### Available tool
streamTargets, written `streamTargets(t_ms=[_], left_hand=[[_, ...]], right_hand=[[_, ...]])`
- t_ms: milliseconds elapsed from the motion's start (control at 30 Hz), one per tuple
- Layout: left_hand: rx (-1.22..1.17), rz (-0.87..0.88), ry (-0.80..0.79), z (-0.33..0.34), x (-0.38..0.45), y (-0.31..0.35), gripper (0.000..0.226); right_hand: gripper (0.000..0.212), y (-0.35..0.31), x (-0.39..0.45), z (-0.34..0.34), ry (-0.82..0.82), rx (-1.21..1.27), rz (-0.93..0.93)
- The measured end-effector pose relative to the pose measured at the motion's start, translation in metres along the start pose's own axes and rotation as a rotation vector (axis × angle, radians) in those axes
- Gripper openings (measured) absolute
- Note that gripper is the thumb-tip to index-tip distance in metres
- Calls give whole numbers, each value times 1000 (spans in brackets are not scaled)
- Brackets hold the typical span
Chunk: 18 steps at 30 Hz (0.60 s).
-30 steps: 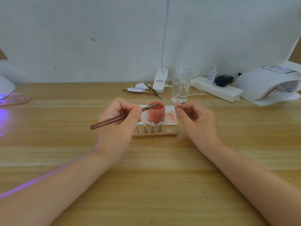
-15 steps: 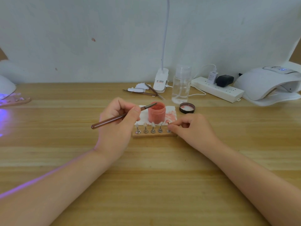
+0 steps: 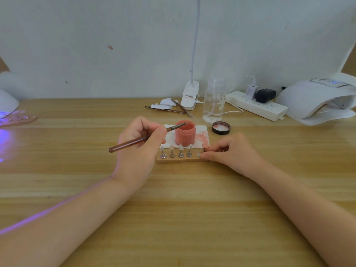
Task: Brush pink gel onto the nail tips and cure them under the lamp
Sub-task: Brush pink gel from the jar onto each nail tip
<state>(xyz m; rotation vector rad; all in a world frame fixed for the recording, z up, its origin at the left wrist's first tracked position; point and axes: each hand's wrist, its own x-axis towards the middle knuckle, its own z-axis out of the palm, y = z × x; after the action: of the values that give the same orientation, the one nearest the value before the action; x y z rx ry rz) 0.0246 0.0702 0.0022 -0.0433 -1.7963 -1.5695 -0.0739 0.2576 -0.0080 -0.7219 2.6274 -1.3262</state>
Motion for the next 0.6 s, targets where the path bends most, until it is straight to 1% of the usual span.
streamTargets(t_ms=[200, 333, 433, 600], left_hand=[[8, 7, -3, 0, -1, 0, 12], [16, 8, -2, 0, -1, 0, 16], [13, 0, -1, 0, 0, 1, 14], [22, -2, -8, 0, 0, 1, 17]], right_hand=[[12, 2, -2, 4, 46, 53, -78], [13, 4, -2, 5, 78, 33, -123], [13, 4, -1, 6, 55, 20, -121], [19, 3, 2, 6, 26, -31, -129]])
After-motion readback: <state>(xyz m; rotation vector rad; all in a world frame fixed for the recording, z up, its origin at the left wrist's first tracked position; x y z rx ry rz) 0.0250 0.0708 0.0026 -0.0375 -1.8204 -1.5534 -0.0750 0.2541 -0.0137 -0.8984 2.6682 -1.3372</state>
